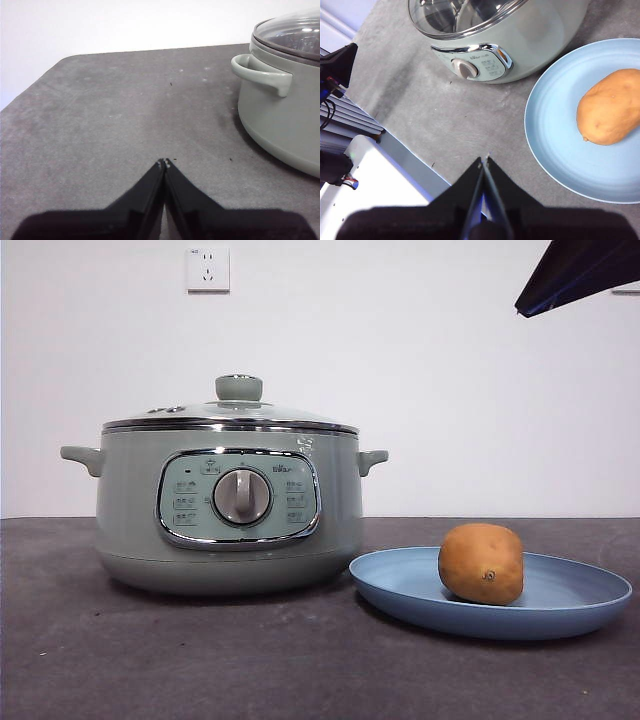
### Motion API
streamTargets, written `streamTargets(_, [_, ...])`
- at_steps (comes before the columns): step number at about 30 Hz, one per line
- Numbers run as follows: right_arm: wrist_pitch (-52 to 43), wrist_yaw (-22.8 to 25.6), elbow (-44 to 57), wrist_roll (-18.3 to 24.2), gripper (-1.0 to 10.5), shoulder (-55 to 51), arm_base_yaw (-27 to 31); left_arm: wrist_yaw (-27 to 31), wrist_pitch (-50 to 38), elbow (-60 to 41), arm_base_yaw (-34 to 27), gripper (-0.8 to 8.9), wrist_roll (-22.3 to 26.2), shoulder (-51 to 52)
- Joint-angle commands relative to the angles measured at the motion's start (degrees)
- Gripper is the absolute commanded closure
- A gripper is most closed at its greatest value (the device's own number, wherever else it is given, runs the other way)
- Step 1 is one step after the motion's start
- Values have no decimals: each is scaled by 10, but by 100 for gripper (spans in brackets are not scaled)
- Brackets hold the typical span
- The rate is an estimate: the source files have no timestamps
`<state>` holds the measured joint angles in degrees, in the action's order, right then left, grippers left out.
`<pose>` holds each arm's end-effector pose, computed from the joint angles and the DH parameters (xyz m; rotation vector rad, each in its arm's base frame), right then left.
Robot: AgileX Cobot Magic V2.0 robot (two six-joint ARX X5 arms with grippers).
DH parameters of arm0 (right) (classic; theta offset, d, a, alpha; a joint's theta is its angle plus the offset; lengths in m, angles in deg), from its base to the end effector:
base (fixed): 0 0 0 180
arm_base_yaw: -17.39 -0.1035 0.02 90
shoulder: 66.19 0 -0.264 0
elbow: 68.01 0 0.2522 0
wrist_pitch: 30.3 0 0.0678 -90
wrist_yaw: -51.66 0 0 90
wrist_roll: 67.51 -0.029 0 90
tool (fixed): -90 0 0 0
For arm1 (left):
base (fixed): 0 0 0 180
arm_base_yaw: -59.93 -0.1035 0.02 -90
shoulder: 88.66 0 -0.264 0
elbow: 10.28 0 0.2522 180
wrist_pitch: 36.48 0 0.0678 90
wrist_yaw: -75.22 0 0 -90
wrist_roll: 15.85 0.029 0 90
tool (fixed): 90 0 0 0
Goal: Take the potato out from the steamer,put the potato on the plate,close the lid
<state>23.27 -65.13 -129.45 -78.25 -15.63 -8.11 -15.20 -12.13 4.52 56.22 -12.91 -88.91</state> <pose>0.1467 0.0845 0.2915 0.1745 0.8497 0.7941 0.0953 0.0060 0.1515 0.0450 0.1724 0.0529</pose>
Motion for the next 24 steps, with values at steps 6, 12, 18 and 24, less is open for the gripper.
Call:
streamTargets(6, [-3, 2, 6, -1, 946, -1, 0, 2, -1, -9, -2, 817, -4, 2])
streamTargets(12, [-3, 2, 6, -1, 946, -1, 0, 2, -1, -9, -2, 817, -3, 2])
streamTargets(18, [-9, 37, 6, 34, 946, -17, 14, 2, -2, -9, -2, 817, -4, 2])
streamTargets(24, [-58, 89, 18, 80, 946, -104, 87, 2, -2, -9, -2, 818, -3, 1])
